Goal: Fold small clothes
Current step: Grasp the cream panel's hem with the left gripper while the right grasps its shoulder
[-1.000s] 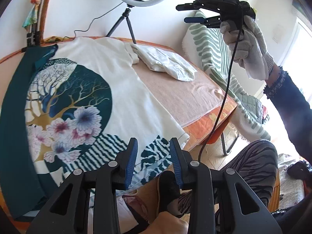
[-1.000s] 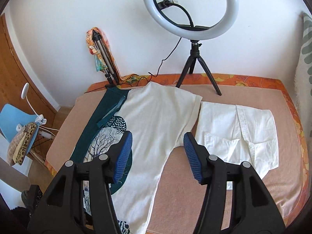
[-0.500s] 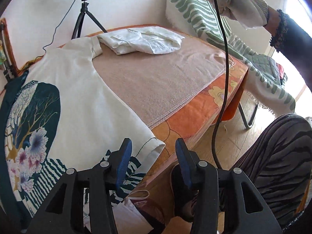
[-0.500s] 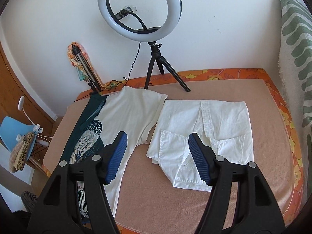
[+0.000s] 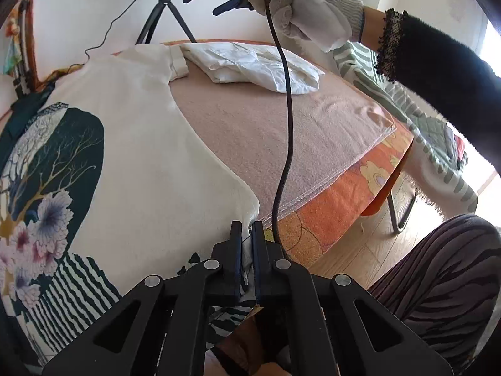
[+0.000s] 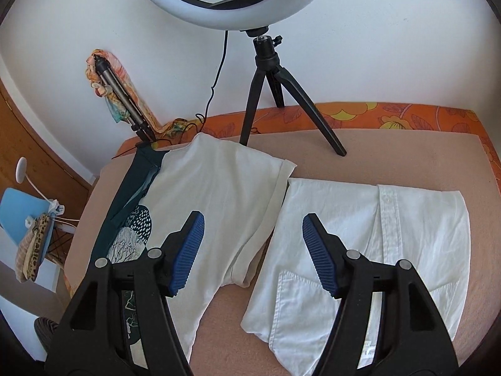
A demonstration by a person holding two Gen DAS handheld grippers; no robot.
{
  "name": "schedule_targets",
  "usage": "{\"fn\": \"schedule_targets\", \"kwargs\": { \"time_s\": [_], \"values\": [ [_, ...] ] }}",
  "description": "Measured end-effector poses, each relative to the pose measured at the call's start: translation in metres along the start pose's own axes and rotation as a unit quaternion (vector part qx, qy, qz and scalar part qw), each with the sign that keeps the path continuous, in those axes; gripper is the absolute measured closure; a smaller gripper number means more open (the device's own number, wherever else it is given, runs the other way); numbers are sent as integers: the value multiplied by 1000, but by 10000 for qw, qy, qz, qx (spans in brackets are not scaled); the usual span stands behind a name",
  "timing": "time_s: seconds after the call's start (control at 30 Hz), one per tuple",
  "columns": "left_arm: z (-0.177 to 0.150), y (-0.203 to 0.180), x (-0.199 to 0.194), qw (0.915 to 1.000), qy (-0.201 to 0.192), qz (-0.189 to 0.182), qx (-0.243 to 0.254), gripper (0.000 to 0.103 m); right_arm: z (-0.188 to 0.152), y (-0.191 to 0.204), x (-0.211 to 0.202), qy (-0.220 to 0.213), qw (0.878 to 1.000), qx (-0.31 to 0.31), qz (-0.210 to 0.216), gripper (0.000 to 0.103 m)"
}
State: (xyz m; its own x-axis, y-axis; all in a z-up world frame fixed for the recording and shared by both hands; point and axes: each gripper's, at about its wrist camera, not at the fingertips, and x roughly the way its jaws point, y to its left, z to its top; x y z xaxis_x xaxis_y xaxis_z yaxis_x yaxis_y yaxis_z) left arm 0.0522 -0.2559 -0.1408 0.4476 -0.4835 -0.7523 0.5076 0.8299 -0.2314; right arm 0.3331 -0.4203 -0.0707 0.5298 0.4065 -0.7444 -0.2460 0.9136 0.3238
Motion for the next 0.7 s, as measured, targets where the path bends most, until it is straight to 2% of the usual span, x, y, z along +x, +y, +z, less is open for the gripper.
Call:
{"fn": "schedule_targets", "kwargs": {
  "time_s": [0.07,0.17,0.4,0.63,0.7],
  "values": [
    [2,9,-6,9990,-76,-197,-401,99,8,0,22,65,10000,-28,-40,35],
    [6,17,-14,9967,-209,-314,-712,99,15,0,53,163,9998,-46,-72,35],
    [15,28,-25,9934,-440,-415,-978,99,33,-8,111,375,9987,229,-256,35],
    [13,40,-22,9920,-433,-493,-1079,99,43,-16,154,519,9953,232,-785,35],
    [12,43,-21,9916,-436,-519,-1103,99,41,-15,163,590,9944,157,-866,42]
  ]
}}
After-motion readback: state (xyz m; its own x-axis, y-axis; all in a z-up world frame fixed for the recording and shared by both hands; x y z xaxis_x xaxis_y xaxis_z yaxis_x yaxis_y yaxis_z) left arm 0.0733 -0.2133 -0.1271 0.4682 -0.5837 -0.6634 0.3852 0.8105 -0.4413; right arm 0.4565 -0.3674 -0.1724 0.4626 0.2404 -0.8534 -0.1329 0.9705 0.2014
